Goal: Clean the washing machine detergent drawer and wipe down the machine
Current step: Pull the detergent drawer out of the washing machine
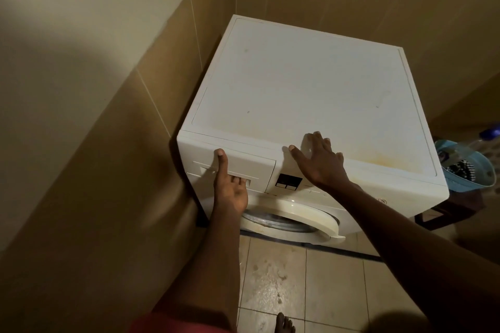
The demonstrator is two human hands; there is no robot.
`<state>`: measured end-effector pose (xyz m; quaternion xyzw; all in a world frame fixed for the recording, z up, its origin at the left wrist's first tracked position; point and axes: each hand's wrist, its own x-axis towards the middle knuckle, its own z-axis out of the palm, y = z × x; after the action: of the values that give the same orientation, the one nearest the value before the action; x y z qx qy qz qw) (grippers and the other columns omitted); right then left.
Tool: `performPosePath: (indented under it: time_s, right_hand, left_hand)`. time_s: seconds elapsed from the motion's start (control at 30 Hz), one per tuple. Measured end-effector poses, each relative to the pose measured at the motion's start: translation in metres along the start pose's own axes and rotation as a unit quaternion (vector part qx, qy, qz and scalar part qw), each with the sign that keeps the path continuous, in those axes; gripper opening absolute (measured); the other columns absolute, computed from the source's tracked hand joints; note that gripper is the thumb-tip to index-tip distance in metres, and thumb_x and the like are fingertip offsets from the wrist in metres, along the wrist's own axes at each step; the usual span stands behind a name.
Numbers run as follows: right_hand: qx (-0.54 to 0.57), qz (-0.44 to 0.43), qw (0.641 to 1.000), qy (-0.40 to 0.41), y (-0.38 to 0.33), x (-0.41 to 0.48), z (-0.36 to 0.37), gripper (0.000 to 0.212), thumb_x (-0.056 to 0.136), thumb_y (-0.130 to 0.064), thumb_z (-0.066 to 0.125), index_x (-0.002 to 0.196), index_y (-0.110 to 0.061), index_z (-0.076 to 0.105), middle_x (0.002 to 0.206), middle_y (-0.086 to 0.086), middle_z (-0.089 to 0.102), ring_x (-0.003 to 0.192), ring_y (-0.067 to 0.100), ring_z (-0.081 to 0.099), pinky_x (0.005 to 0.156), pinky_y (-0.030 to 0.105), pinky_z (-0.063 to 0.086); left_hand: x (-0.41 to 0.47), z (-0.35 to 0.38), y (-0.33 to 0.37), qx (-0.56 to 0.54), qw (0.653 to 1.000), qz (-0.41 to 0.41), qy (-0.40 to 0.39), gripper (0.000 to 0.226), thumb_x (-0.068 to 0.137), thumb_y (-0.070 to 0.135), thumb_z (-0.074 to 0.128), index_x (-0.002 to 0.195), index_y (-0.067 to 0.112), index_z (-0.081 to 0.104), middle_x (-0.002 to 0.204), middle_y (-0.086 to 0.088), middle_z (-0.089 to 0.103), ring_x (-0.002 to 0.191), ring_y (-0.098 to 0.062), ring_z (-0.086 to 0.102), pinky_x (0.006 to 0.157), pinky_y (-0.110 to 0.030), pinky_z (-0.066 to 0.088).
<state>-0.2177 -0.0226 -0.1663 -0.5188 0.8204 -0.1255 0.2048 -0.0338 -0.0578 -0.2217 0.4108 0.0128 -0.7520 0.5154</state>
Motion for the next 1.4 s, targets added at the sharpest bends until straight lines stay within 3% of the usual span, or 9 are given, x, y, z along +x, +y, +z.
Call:
performPosePath:
  time_s: [0.1,0.33,0.53,0.63,0.77,0.93,1.2,1.3,1.4]
  right_hand:
    - [0.001,-0.011,1.0,0.002,0.002,-0.002,-0.001,0.062,0.09,-0.066,0.03,0.13,-0.019,0.038,0.15,0.003,0.03,0.142,0.026,0.024,0.109,0.06,0.023]
    - [-0.006,-0.026,1.0,0.014,0.005,-0.006,-0.002,0.058,0.096,-0.058,0.035,0.138,-0.018,0.034,0.158,0.002,0.02,0.147,0.023,0.014,0.115,0.055,0.016]
    - [-0.011,-0.024,0.999,0.022,0.004,-0.008,0.0,0.062,0.095,-0.058,0.035,0.142,-0.017,0.031,0.159,0.002,0.018,0.148,0.022,0.013,0.116,0.054,0.014]
    - [-0.009,-0.021,1.0,0.021,0.004,-0.009,-0.001,0.064,0.095,-0.058,0.035,0.145,-0.017,0.028,0.161,0.001,0.015,0.149,0.022,0.01,0.117,0.053,0.011]
    - [-0.009,-0.017,0.999,0.029,0.002,-0.011,0.001,0.067,0.095,-0.059,0.036,0.146,-0.017,0.027,0.16,0.001,0.016,0.149,0.021,0.009,0.118,0.052,0.009]
    - [-0.005,-0.005,1.0,0.02,0.0,-0.011,0.001,0.073,0.093,-0.063,0.036,0.148,-0.016,0.024,0.161,0.002,0.015,0.149,0.022,0.009,0.118,0.052,0.007]
    - [0.008,-0.005,1.0,0.008,-0.006,-0.013,-0.011,0.061,0.093,-0.058,0.043,0.135,-0.014,0.038,0.144,0.009,0.04,0.134,0.03,0.037,0.11,0.052,0.028]
    - [0.046,-0.007,0.998,0.032,-0.011,-0.016,-0.013,0.059,0.095,-0.049,0.048,0.14,-0.013,0.039,0.142,0.008,0.045,0.131,0.029,0.042,0.108,0.041,0.034]
    - [0.061,-0.053,0.994,0.071,-0.01,-0.026,-0.008,0.049,0.095,-0.035,0.053,0.137,-0.011,0.045,0.138,0.008,0.051,0.123,0.028,0.05,0.09,0.026,0.035]
  left_hand:
    - [-0.003,0.002,0.004,-0.002,1.0,-0.017,-0.011,0.026,0.089,0.034,0.067,0.112,0.023,0.061,0.118,-0.007,0.067,0.114,-0.026,0.059,0.104,-0.04,0.043]
    - [-0.001,0.002,0.003,-0.015,1.0,-0.013,-0.008,0.029,0.085,0.029,0.073,0.111,0.022,0.063,0.112,-0.007,0.07,0.108,-0.026,0.063,0.103,-0.043,0.046]
    - [0.0,0.003,0.002,-0.037,0.999,-0.01,-0.023,0.044,0.083,0.026,0.072,0.125,0.02,0.061,0.111,-0.008,0.073,0.109,-0.026,0.065,0.095,-0.042,0.051]
    - [0.001,0.003,0.001,-0.046,0.998,-0.013,-0.036,0.027,0.089,0.025,0.068,0.116,0.02,0.065,0.102,-0.006,0.077,0.105,-0.025,0.066,0.092,-0.041,0.052]
    - [-0.001,0.001,0.0,-0.049,0.998,-0.003,-0.034,0.035,0.089,0.023,0.068,0.123,0.021,0.063,0.111,-0.007,0.075,0.109,-0.025,0.067,0.1,-0.043,0.05]
    - [-0.008,-0.005,0.002,-0.049,0.998,-0.003,-0.025,0.048,0.088,0.023,0.069,0.134,0.02,0.055,0.116,-0.009,0.073,0.109,-0.026,0.067,0.089,-0.042,0.054]
    - [-0.026,-0.022,0.004,-0.047,0.998,-0.014,-0.028,0.056,0.087,0.026,0.07,0.139,0.025,0.049,0.119,-0.01,0.071,0.105,-0.027,0.07,0.078,-0.045,0.059]
    - [-0.03,-0.026,0.004,-0.045,0.999,-0.016,-0.022,0.06,0.084,0.025,0.072,0.139,0.024,0.048,0.121,-0.011,0.07,0.112,-0.03,0.066,0.092,-0.05,0.054]
    - [-0.037,-0.035,0.003,-0.041,0.999,-0.007,-0.012,0.072,0.075,0.026,0.076,0.14,0.022,0.046,0.127,-0.012,0.066,0.118,-0.031,0.061,0.107,-0.053,0.043]
